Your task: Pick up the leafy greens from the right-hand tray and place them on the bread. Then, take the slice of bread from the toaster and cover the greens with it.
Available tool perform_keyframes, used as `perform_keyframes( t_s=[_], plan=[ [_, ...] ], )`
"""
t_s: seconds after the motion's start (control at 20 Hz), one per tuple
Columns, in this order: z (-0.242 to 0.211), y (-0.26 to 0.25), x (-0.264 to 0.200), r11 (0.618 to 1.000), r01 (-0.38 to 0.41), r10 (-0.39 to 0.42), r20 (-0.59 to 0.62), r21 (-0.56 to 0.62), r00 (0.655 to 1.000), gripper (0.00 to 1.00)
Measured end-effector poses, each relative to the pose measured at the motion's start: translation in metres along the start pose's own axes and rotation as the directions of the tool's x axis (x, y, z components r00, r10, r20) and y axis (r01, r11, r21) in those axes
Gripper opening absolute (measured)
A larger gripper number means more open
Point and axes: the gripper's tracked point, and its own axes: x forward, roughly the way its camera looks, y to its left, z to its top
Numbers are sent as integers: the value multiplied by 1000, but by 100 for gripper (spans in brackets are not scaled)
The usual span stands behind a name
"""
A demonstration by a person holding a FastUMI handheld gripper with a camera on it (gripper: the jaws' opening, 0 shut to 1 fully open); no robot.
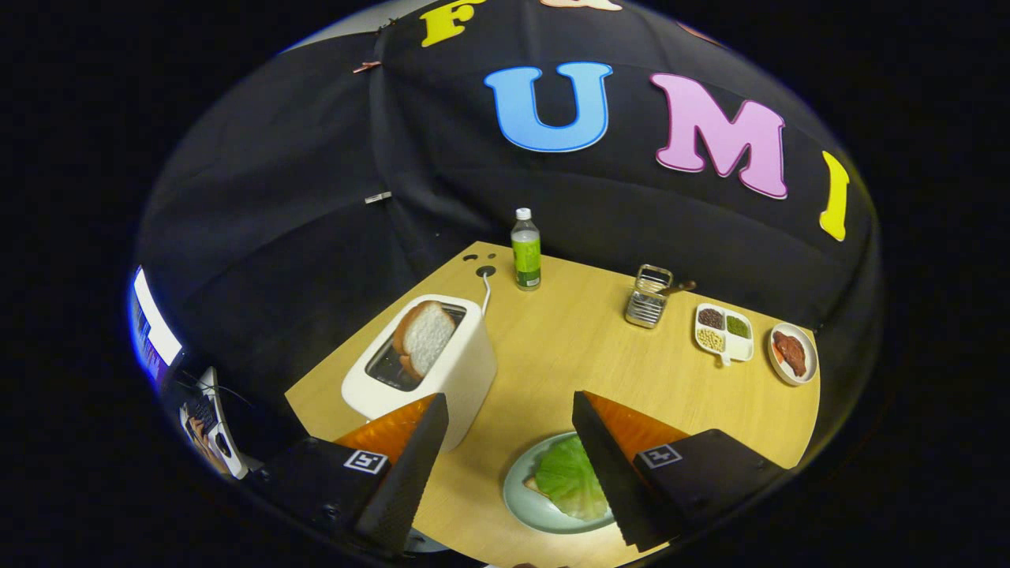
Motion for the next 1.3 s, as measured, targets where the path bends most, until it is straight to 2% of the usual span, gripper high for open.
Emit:
perform_keyframes(
  t_s=[0.35,0.55,0.75,1.1,1.2,1.3],
  plan=[
    [15,74,37,990,-113,113,-11,-82,994,99],
    [24,96,69,985,-124,124,-4,-117,992,99],
    [24,103,107,988,-94,94,-3,-126,996,99],
    [10,91,155,990,4,-8,-33,-138,999,98],
    [10,90,159,990,24,-28,-28,-139,999,93],
    [12,87,163,989,47,-50,-19,-139,999,78]
  ],
)
